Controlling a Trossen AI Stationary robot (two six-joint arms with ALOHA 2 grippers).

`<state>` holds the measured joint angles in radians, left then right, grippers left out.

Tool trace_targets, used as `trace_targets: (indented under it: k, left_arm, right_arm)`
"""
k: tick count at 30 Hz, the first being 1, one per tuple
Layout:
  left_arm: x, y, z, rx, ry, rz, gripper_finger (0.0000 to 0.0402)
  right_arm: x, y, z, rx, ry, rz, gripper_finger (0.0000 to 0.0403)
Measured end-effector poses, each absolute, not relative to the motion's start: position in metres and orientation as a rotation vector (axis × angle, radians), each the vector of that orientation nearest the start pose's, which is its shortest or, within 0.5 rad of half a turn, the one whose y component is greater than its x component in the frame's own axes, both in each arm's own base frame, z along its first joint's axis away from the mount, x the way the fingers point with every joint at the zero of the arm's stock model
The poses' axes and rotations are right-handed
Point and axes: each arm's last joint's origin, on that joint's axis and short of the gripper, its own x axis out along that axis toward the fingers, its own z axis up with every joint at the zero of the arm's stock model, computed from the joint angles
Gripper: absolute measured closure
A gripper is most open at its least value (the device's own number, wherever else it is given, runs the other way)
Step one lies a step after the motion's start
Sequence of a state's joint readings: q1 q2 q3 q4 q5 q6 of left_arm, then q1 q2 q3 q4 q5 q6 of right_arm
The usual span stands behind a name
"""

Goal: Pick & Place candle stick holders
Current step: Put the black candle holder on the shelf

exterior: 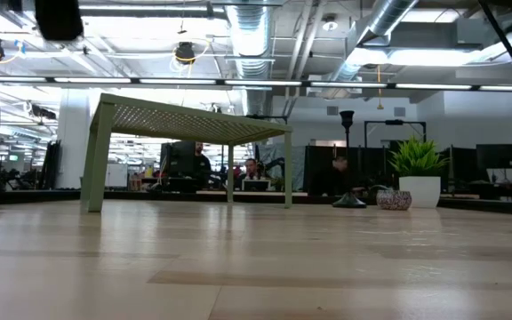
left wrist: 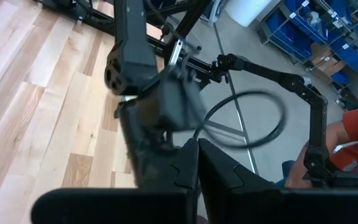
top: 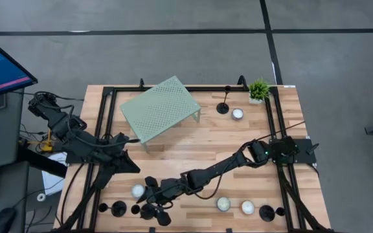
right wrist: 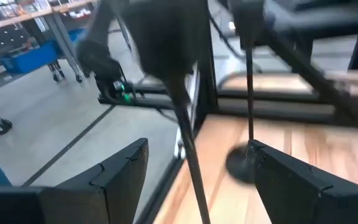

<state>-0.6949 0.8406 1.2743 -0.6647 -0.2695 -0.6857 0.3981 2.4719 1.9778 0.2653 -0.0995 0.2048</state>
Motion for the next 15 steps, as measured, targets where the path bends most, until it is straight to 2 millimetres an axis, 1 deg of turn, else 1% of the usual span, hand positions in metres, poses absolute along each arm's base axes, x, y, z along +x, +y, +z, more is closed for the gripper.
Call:
trace_targets:
  k: [3,7,9,12,15]
  left_arm:
    - [0.1081,-0.0801,0.4361,-0.567,0.337,-0.336,0.0392]
    - [0.1081,-0.0802,0.4365,-0.57,0.333,-0.338,0.0392]
    - [0.1082,-0.0803,0.4368,-0.572,0.33,-0.339,0.0392]
    - [0.1083,-0.0803,0.4371,-0.573,0.327,-0.34,0.0392]
    - [0.1083,-0.0803,0.4372,-0.574,0.326,-0.34,0.0392]
  right_arm:
    - [0.5209,0.2225,0.174,0.164,0.291,0.451,0.0139]
    - [0.5211,0.2221,0.1769,0.168,0.279,0.451,0.0141]
    - [0.5211,0.2218,0.1768,0.167,0.281,0.45,0.0151]
    - [0.5212,0.2217,0.177,0.166,0.279,0.451,0.0187]
    - [0.5208,0.2225,0.1768,0.147,0.279,0.478,0.0242]
